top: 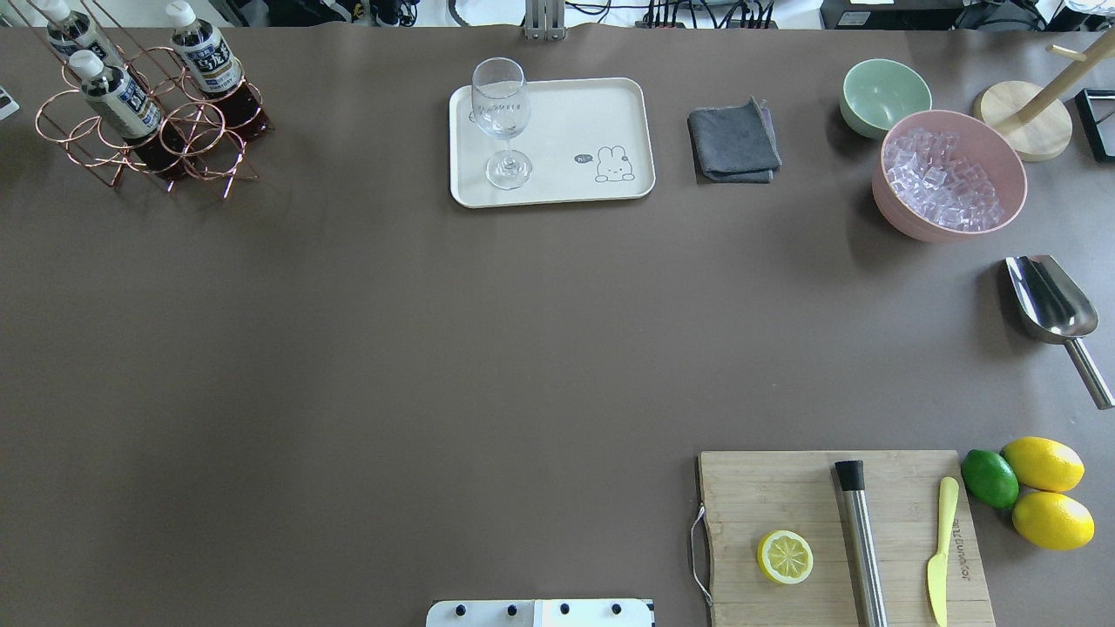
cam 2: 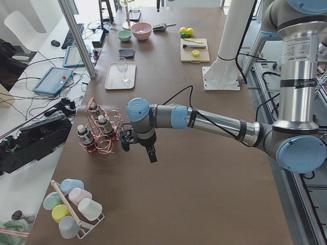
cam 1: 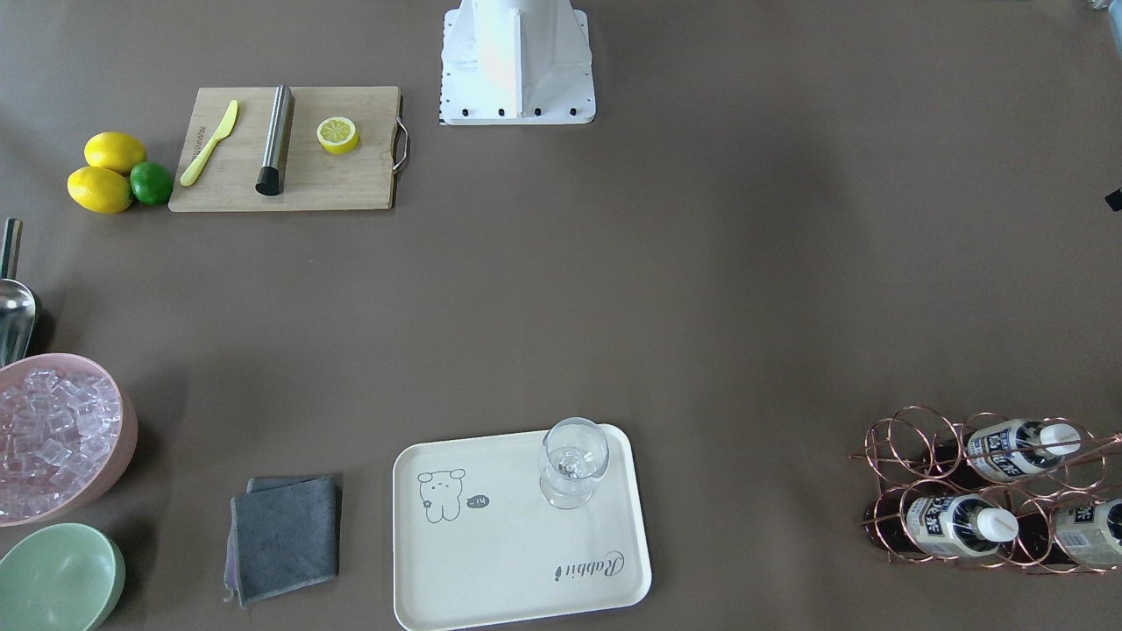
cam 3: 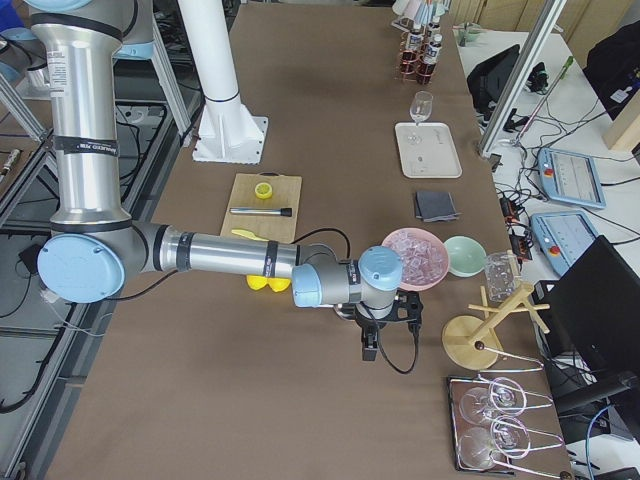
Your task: Take tea from basket to plate
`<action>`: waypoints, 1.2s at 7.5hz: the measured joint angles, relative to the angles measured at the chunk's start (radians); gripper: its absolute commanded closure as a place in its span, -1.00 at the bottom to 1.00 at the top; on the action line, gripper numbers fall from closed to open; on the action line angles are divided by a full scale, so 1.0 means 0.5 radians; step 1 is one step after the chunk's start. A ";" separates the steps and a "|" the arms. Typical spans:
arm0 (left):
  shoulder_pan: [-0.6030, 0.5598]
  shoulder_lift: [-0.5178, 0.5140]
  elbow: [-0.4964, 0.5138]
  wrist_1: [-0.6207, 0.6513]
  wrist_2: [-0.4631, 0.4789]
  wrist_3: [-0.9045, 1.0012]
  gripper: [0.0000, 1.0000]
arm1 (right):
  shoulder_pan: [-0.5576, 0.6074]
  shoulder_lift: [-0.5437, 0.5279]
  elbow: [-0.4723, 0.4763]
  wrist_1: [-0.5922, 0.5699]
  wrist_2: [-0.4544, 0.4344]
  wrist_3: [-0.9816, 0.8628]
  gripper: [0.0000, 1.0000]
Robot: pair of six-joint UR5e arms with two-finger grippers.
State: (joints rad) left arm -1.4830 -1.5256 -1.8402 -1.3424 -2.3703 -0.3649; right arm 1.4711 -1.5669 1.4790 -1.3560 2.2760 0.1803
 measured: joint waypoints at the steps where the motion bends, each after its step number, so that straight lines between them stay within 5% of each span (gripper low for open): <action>1: 0.001 -0.001 0.003 0.000 0.000 -0.003 -0.96 | 0.000 0.001 -0.004 0.000 0.003 0.009 -0.99; 6: 0.004 -0.042 0.050 -0.002 -0.001 -0.024 -0.96 | 0.000 0.012 0.001 0.006 0.004 0.013 -0.99; 9: 0.012 -0.192 0.081 -0.008 -0.007 -0.883 -0.97 | 0.000 0.012 0.014 0.006 0.005 0.014 -0.99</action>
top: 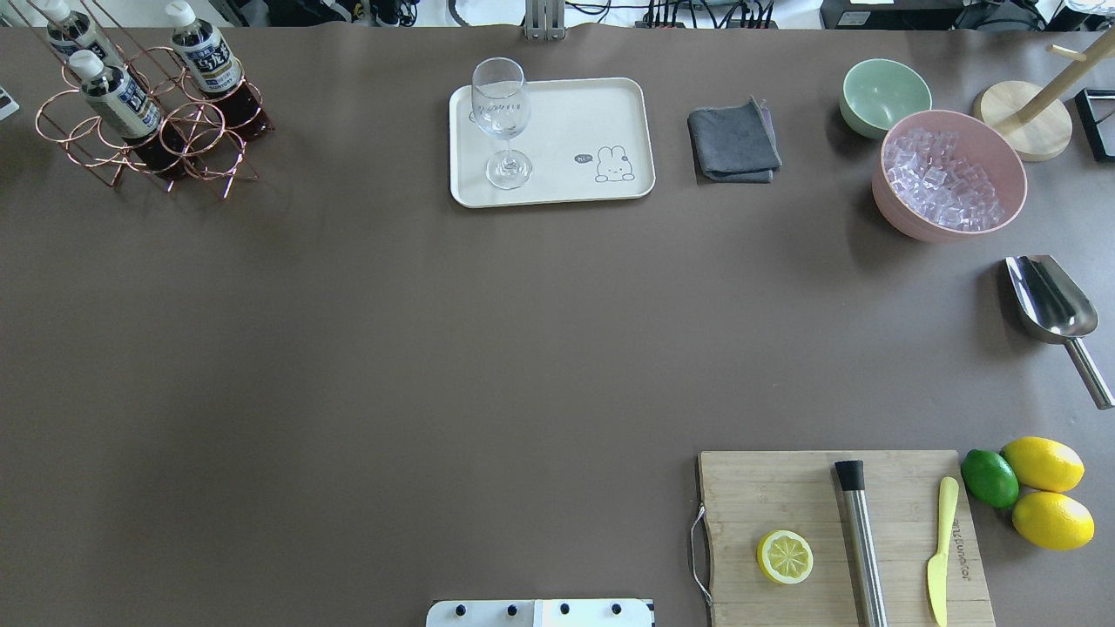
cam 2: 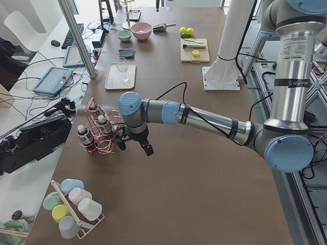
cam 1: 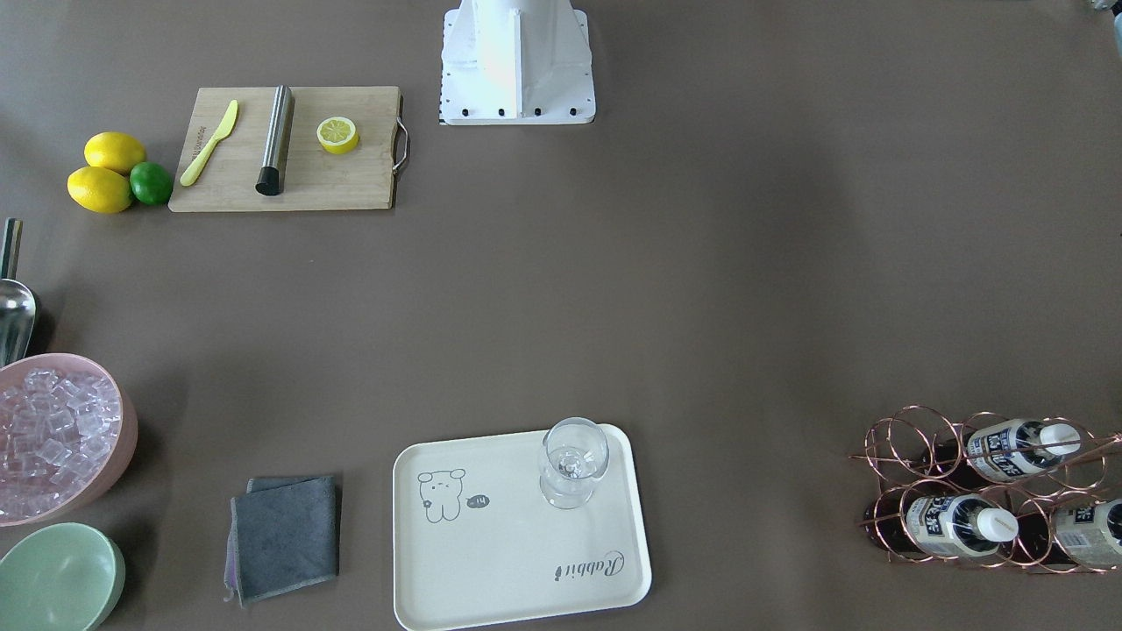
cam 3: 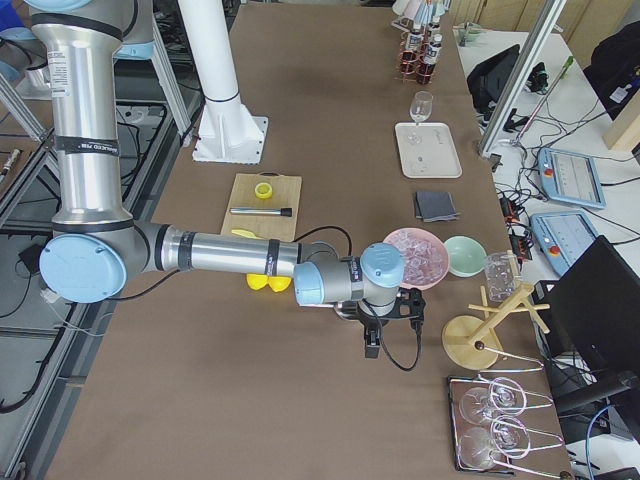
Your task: Take tea from basket to plate
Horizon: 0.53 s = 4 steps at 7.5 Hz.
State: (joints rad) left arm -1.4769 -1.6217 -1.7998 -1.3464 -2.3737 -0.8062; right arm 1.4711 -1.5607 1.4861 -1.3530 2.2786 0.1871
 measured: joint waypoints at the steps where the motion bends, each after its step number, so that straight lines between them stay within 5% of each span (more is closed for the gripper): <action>1: 0.032 -0.102 0.056 -0.009 0.001 -0.493 -0.97 | 0.000 -0.001 0.002 0.000 0.000 -0.002 -0.99; 4: 0.074 -0.380 0.253 -0.080 0.001 -1.311 -0.97 | 0.000 0.003 0.015 0.026 0.002 -0.012 -1.00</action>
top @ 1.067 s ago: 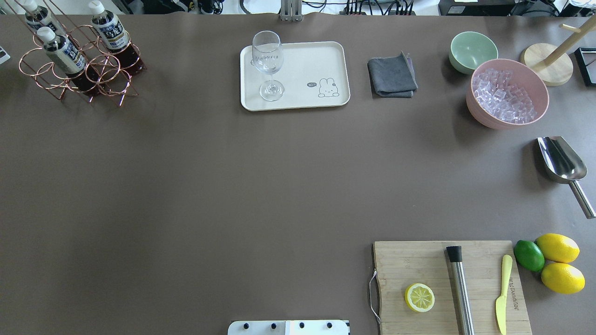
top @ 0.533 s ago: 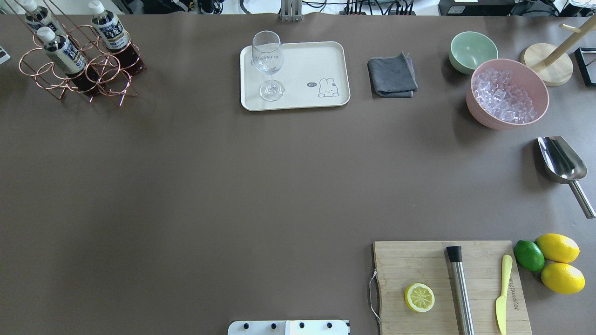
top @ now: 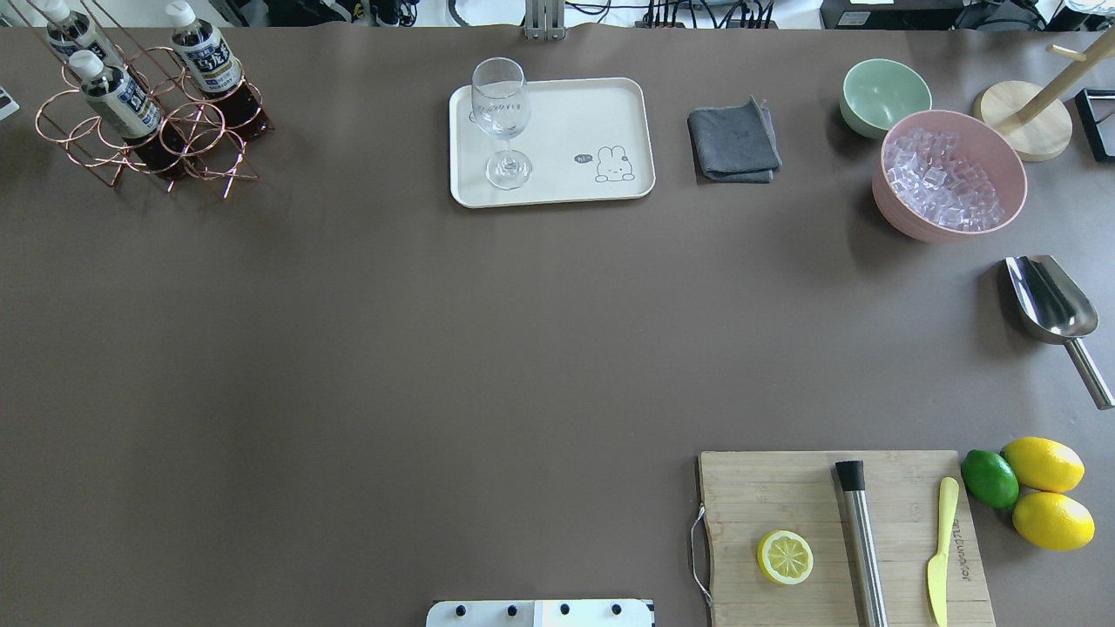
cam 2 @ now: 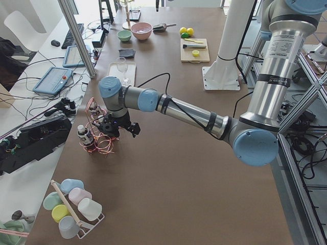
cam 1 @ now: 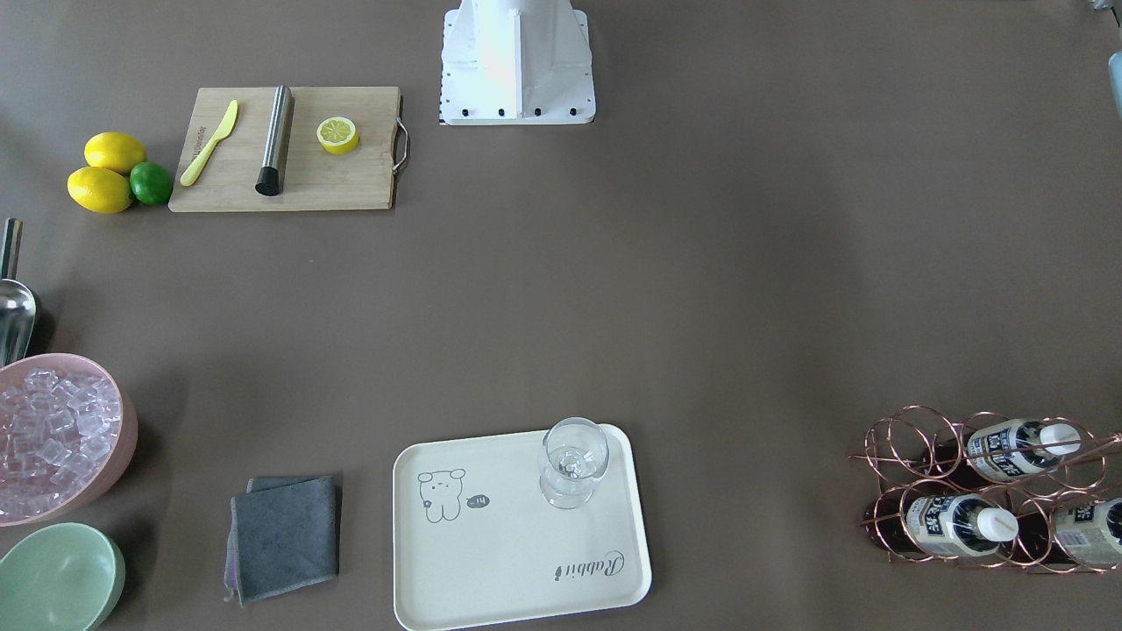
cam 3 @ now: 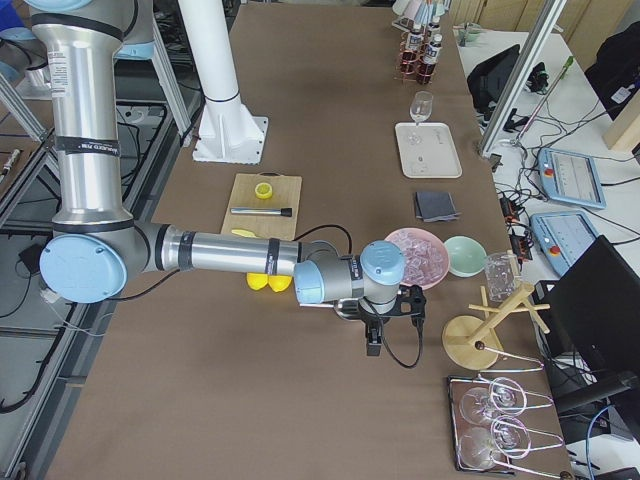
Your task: Take tea from basket to plate
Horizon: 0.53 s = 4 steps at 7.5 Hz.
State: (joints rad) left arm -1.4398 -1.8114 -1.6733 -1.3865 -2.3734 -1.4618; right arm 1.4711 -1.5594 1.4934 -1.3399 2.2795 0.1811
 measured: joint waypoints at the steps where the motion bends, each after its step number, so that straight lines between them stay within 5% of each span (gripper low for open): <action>1: 0.004 -0.159 0.156 0.033 0.000 -0.160 -0.97 | 0.000 0.003 0.009 0.088 0.002 0.001 -1.00; 4: -0.082 -0.471 0.305 0.262 0.002 -0.294 -0.96 | -0.047 -0.003 -0.010 0.586 0.118 0.022 -0.99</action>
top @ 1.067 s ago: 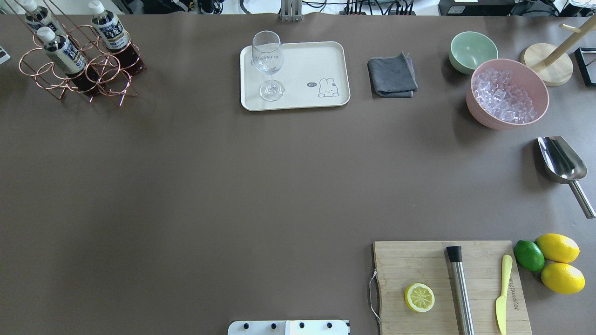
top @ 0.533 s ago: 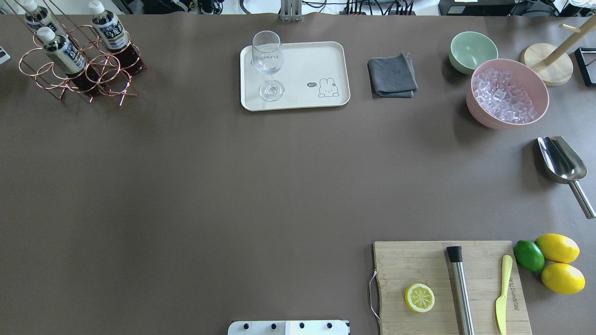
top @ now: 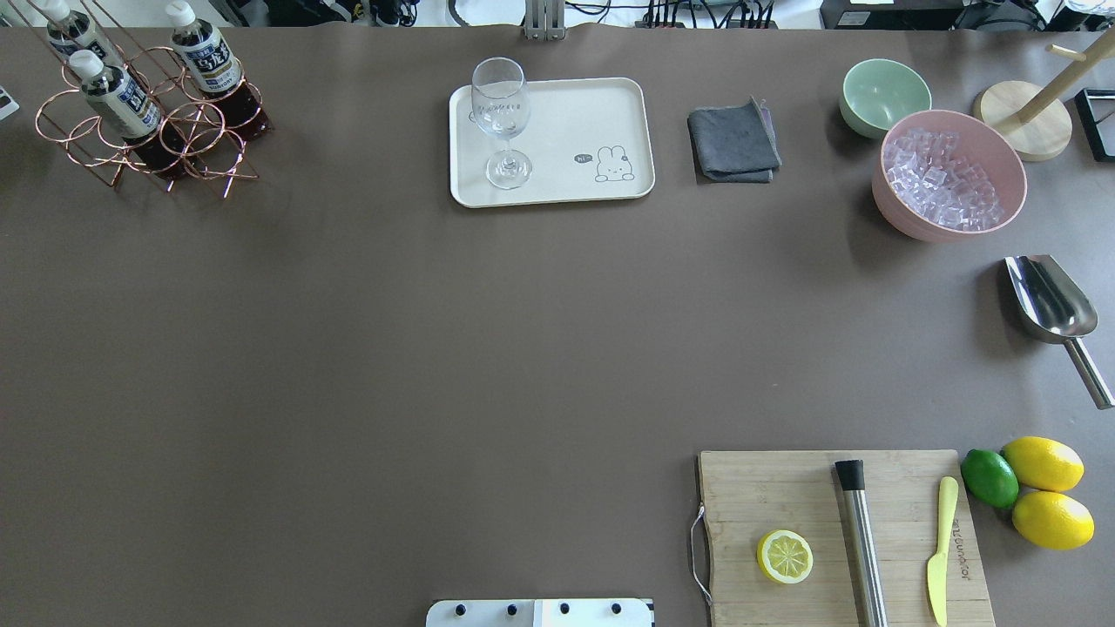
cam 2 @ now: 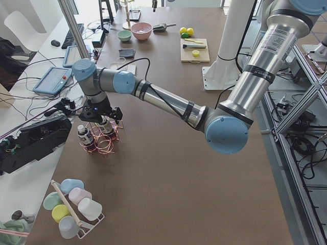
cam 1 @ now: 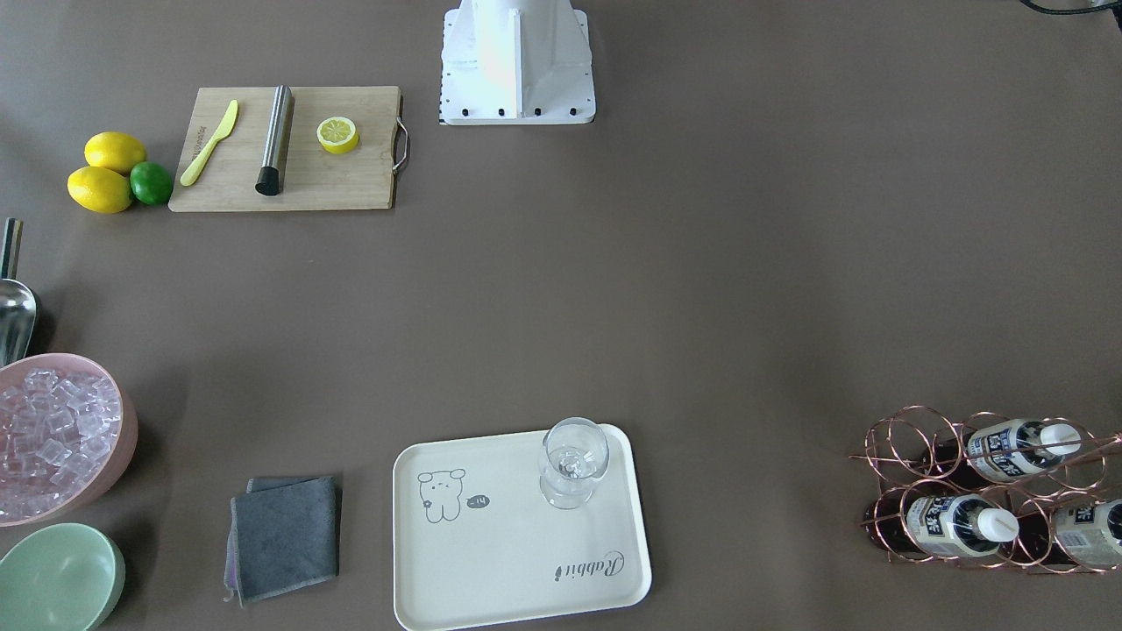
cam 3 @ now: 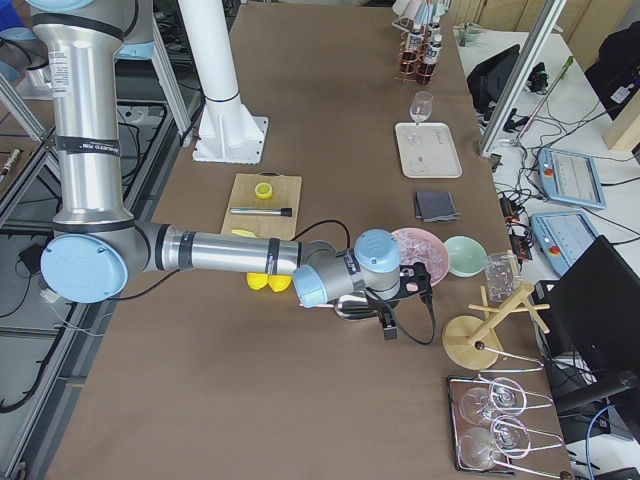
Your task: Take tea from basket to plate
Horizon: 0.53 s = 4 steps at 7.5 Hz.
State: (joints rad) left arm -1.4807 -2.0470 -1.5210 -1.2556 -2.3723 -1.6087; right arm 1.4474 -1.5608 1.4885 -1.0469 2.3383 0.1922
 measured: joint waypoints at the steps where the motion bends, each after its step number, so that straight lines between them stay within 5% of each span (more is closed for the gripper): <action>1: -0.026 -0.101 0.017 0.083 0.005 -0.006 -0.96 | -0.045 0.008 0.004 0.094 0.066 0.015 -0.99; 4: -0.047 -0.418 0.251 0.133 0.010 -0.006 -0.96 | -0.232 0.120 0.018 0.307 0.207 0.033 -0.99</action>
State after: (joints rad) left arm -1.5044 -2.2560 -1.3957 -1.1891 -2.3670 -1.6118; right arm 1.3315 -1.5007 1.4973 -0.8936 2.4419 0.2088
